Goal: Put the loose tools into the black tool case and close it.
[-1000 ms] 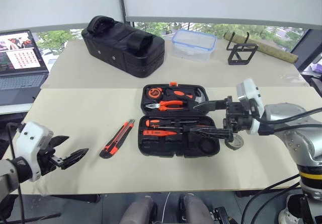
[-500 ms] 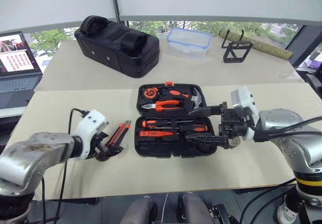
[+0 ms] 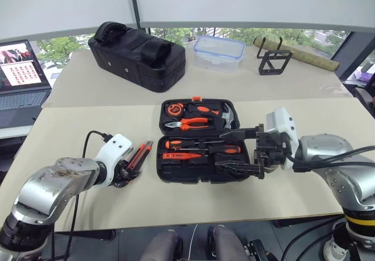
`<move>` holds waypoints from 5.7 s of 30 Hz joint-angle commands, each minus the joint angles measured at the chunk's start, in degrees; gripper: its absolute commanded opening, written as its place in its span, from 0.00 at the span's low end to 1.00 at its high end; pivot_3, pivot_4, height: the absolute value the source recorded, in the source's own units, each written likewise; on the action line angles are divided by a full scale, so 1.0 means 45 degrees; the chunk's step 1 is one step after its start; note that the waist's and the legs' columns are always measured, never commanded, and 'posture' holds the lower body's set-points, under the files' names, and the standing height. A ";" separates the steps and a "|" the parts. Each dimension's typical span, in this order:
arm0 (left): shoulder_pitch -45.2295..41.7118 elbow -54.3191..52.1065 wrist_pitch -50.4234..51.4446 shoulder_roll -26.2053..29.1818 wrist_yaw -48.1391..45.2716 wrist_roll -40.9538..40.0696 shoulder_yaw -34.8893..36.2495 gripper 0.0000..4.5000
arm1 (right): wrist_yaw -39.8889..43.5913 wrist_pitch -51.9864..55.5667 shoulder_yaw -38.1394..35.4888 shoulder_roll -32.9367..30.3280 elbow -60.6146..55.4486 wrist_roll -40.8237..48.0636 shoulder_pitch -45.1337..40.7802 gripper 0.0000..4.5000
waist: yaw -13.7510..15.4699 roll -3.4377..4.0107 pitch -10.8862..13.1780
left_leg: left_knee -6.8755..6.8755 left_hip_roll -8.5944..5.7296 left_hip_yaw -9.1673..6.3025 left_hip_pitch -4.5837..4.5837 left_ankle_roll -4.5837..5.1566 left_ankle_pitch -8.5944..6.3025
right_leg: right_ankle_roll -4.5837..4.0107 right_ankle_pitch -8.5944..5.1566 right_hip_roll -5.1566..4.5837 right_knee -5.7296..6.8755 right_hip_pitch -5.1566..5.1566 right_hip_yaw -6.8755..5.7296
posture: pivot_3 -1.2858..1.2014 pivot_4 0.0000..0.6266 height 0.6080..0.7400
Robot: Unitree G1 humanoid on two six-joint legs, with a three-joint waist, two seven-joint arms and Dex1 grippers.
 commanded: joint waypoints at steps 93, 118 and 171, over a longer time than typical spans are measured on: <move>-0.7457 0.7491 -1.2157 -0.3402 -1.1580 0.6578 -0.7004 0.01 | -0.2298 0.0336 -0.3058 -0.1346 -0.1857 0.0785 0.4028 1.00 | 0.0330 0.0031 -0.0076 | 0.0075 -0.0017 -0.0013 -0.0004 0.0192 0.0030 | 0.0040 -0.0007 -0.0035 -0.0014 0.0068 -0.0024 | 0.52 0.24 0.86; -0.6760 0.4182 -0.6847 -0.0031 -1.2732 -0.0941 -0.1559 0.99 | 0.0313 -0.2125 -0.2702 -0.2674 0.2318 -0.3213 0.4968 1.00 | 0.0132 0.0017 -0.0042 | 0.0058 -0.0017 -0.0013 -0.0070 0.0173 0.0033 | 0.0037 -0.0012 -0.0034 -0.0041 0.0004 -0.0039 | 0.52 0.24 0.86; -0.6181 0.5102 -0.8604 0.0190 -1.1371 0.0436 -0.2174 1.00 | 0.1275 -0.0028 -0.1532 -0.2714 0.1030 -0.1294 0.1696 0.74 | 0.0082 0.0010 -0.0003 | 0.0049 -0.0023 -0.0015 -0.0068 0.0164 0.0033 | 0.0034 -0.0014 -0.0036 -0.0047 0.0000 -0.0047 | 0.52 0.24 0.86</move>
